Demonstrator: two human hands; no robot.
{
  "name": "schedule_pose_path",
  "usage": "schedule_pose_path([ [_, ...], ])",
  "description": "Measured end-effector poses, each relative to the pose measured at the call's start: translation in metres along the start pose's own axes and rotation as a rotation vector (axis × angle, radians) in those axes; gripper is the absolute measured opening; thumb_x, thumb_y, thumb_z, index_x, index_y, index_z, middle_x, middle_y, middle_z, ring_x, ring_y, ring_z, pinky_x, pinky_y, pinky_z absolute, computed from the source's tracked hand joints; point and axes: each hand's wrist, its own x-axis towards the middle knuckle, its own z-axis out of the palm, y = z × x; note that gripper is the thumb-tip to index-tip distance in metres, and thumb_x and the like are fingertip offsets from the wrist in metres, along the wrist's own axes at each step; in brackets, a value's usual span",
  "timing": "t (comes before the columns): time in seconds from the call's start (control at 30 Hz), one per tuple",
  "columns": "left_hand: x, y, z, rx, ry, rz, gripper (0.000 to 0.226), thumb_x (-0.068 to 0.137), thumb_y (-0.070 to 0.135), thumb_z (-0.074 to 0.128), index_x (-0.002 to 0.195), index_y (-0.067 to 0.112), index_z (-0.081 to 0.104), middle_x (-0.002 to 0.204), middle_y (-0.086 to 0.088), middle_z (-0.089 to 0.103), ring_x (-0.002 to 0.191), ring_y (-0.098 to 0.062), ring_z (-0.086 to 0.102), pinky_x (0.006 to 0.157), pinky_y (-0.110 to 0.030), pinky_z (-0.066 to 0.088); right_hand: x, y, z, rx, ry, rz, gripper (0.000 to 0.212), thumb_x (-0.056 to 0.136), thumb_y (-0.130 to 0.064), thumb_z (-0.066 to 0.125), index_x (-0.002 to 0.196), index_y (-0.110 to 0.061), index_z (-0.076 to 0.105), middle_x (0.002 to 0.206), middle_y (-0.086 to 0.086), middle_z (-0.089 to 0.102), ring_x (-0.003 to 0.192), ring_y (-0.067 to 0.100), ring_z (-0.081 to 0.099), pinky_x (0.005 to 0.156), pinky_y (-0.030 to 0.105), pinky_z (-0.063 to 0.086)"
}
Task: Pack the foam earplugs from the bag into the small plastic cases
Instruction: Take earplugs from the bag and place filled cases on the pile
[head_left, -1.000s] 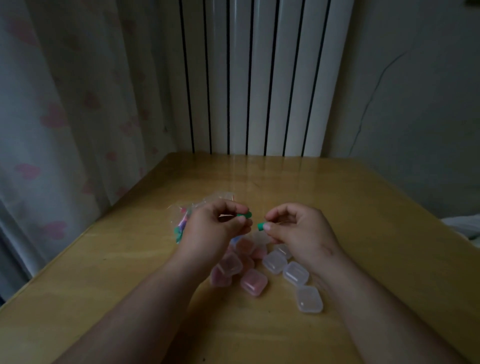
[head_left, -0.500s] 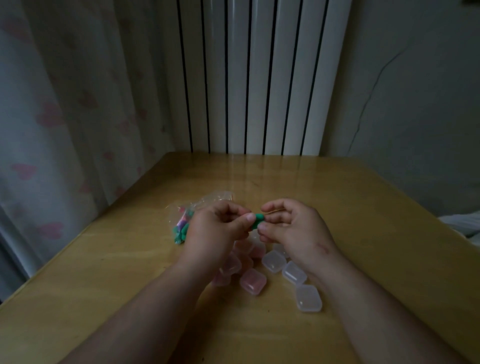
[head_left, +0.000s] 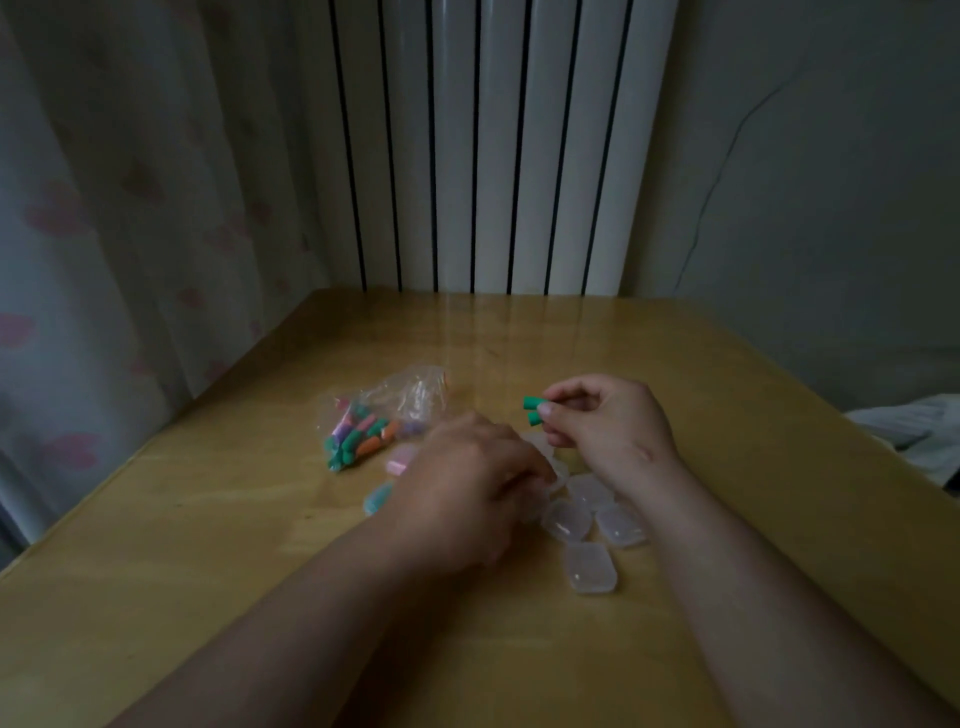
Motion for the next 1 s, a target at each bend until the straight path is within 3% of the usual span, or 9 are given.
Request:
schedule_pose_path([
  [0.17, 0.000, 0.011, 0.012, 0.215, -0.139, 0.213, 0.044, 0.089, 0.063, 0.038, 0.106, 0.038, 0.071, 0.094, 0.012, 0.063, 0.097, -0.016, 0.050, 0.074, -0.032, 0.026, 0.004, 0.003, -0.003, -0.002, 0.052, -0.015, 0.019, 0.084, -0.004, 0.071, 0.075, -0.020, 0.065, 0.074, 0.006, 0.069, 0.064, 0.020, 0.068, 0.072, 0.038, 0.061],
  [0.33, 0.002, 0.016, 0.012, 0.270, -0.253, 0.231, 0.053, 0.087, 0.068, 0.031, 0.126, 0.046, 0.059, 0.113, 0.011, 0.053, 0.109, -0.013, 0.037, 0.082, -0.032, 0.022, 0.001, 0.000, -0.002, 0.034, 0.031, -0.003, 0.013, 0.086, -0.002, 0.069, 0.081, -0.014, 0.065, 0.076, 0.006, 0.066, 0.065, 0.019, 0.066, 0.069, 0.031, 0.059],
  [0.4, 0.002, 0.017, 0.010, 0.231, -0.278, 0.214, 0.047, 0.089, 0.063, 0.041, 0.128, 0.045, 0.058, 0.120, 0.013, 0.049, 0.114, -0.011, 0.033, 0.088, -0.033, 0.024, 0.000, -0.002, -0.002, 0.029, 0.027, 0.002, 0.007, 0.086, -0.003, 0.069, 0.087, -0.009, 0.067, 0.078, 0.006, 0.067, 0.064, 0.016, 0.066, 0.063, 0.024, 0.058],
  [0.47, 0.002, 0.017, 0.009, 0.168, -0.279, 0.198, 0.040, 0.087, 0.057, 0.057, 0.123, 0.039, 0.061, 0.123, 0.015, 0.050, 0.117, -0.009, 0.032, 0.093, -0.034, 0.025, 0.000, -0.002, -0.003, 0.025, 0.027, 0.005, 0.008, 0.085, -0.004, 0.070, 0.085, -0.011, 0.066, 0.080, 0.008, 0.069, 0.063, 0.015, 0.066, 0.058, 0.020, 0.056],
  [0.57, 0.002, 0.014, 0.007, -0.008, -0.224, 0.181, 0.032, 0.072, 0.047, 0.076, 0.100, 0.036, 0.064, 0.106, 0.017, 0.062, 0.106, -0.005, 0.042, 0.089, -0.034, 0.035, 0.001, -0.001, -0.003, 0.017, 0.028, 0.006, 0.014, 0.085, -0.004, 0.070, 0.078, -0.015, 0.063, 0.079, 0.008, 0.070, 0.061, 0.015, 0.067, 0.061, 0.025, 0.055],
  [0.67, 0.000, 0.011, 0.000, -0.195, -0.167, 0.045, 0.030, 0.070, 0.034, 0.085, 0.081, 0.041, 0.058, 0.092, 0.016, 0.062, 0.088, 0.001, 0.050, 0.075, -0.023, 0.042, 0.000, -0.002, -0.002, 0.004, 0.031, 0.002, 0.013, 0.085, -0.006, 0.070, 0.080, -0.016, 0.062, 0.076, 0.005, 0.069, 0.061, 0.014, 0.066, 0.061, 0.026, 0.056],
  [0.77, -0.005, 0.000, -0.017, -0.434, -0.082, -0.147, 0.046, 0.076, 0.018, 0.082, 0.090, 0.054, 0.057, 0.093, 0.019, 0.060, 0.079, -0.004, 0.061, 0.058, -0.019, 0.052, -0.002, -0.004, -0.001, -0.013, 0.040, -0.012, 0.015, 0.087, -0.005, 0.066, 0.083, -0.017, 0.060, 0.076, 0.003, 0.067, 0.064, 0.016, 0.066, 0.060, 0.030, 0.057],
  [0.9, -0.006, -0.021, -0.034, -0.597, 0.093, -0.281, 0.039, 0.071, 0.017, 0.084, 0.090, 0.049, 0.071, 0.101, 0.009, 0.068, 0.089, -0.014, 0.068, 0.079, -0.044, 0.060, -0.008, -0.007, 0.006, 0.044, -0.063, -0.019, 0.018, 0.090, 0.002, 0.060, 0.084, -0.014, 0.063, 0.075, 0.005, 0.066, 0.059, 0.014, 0.064, 0.055, 0.024, 0.056],
  [1.0, -0.006, -0.030, -0.036, -0.712, 0.156, -0.312, 0.031, 0.064, 0.021, 0.084, 0.086, 0.040, 0.076, 0.100, -0.004, 0.067, 0.095, -0.030, 0.064, 0.085, -0.047, 0.056, -0.015, -0.008, 0.010, 0.021, -0.133, -0.004, 0.019, 0.087, 0.002, 0.061, 0.079, -0.013, 0.070, 0.074, 0.007, 0.070, 0.063, 0.016, 0.068, 0.063, 0.028, 0.059],
])
